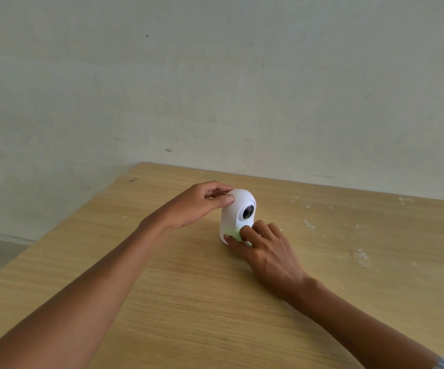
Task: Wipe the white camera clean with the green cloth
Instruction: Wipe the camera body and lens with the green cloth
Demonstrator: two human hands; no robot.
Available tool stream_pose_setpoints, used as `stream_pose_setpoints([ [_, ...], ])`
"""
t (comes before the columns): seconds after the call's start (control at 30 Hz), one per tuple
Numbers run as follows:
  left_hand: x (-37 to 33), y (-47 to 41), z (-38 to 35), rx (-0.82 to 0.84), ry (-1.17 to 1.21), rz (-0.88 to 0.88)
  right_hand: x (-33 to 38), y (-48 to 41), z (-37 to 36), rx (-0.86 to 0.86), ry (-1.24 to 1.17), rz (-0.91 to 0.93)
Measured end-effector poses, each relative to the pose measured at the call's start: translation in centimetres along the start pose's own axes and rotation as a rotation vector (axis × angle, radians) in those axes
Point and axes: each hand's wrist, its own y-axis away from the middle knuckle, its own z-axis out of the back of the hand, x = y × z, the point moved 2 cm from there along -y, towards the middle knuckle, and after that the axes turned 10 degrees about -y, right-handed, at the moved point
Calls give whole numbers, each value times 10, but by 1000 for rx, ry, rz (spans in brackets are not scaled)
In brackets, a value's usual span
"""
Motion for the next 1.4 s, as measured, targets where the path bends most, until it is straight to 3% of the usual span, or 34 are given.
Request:
stream_pose_setpoints([
  [0.33,-4,-2,3,30,-70,1,-3,-4,13,-84,-54,-96],
  [0.53,-11,-1,3,48,-112,-3,-1,0,6,-46,-70,-85],
  [0.8,-18,4,2,46,-118,-22,-1,2,6,-26,-169,-211],
  [1.17,-17,3,3,50,-109,-19,-13,5,1,-58,-483,-600],
  [1.4,-15,4,3,48,-104,-28,2,-3,1,-97,-385,-410],
])
